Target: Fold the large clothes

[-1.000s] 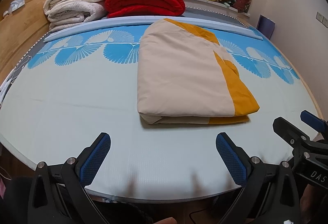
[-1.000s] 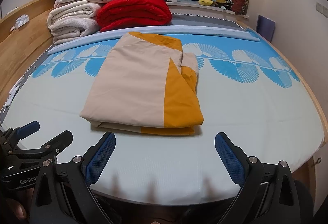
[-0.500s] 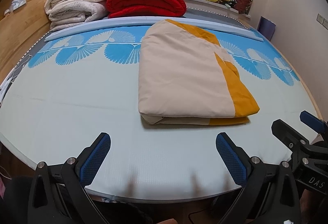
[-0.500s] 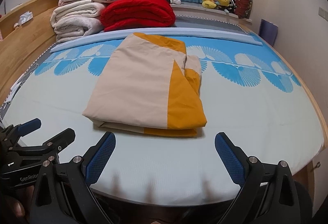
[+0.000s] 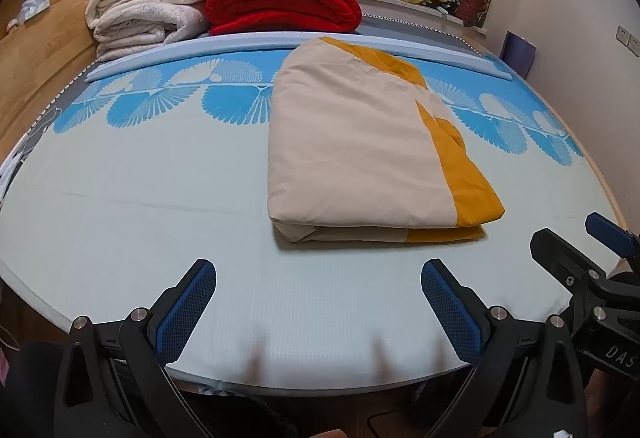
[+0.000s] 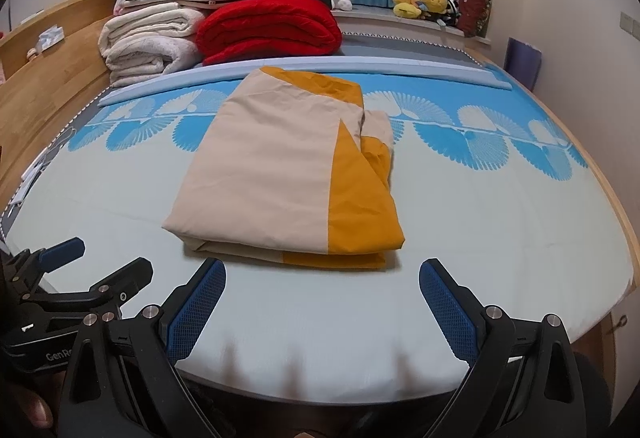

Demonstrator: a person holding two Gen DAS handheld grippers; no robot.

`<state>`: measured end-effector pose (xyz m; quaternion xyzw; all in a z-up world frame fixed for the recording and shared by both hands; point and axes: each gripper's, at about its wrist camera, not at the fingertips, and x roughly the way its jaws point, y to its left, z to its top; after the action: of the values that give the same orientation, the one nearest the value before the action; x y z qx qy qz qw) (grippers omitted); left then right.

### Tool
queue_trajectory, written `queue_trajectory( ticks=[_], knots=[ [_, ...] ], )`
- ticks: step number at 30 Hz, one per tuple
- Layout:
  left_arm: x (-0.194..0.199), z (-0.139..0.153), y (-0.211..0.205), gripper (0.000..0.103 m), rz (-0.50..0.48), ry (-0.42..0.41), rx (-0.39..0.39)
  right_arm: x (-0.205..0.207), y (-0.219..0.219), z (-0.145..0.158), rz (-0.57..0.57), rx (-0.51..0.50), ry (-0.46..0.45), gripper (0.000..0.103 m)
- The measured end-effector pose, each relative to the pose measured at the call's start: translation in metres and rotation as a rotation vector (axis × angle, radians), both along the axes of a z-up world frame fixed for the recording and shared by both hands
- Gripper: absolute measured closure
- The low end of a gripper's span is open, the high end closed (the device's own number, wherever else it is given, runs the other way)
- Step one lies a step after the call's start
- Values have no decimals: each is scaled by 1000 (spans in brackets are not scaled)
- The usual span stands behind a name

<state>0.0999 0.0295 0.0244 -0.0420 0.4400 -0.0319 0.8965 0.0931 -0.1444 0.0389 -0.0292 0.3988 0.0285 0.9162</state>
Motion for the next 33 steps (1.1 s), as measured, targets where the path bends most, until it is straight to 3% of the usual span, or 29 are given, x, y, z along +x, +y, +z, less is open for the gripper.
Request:
queue_trajectory(
  ticks=[33],
  knots=[
    [4, -4, -1, 1, 1, 17, -21, 2, 6, 1, 30, 1, -4, 6]
  ],
)
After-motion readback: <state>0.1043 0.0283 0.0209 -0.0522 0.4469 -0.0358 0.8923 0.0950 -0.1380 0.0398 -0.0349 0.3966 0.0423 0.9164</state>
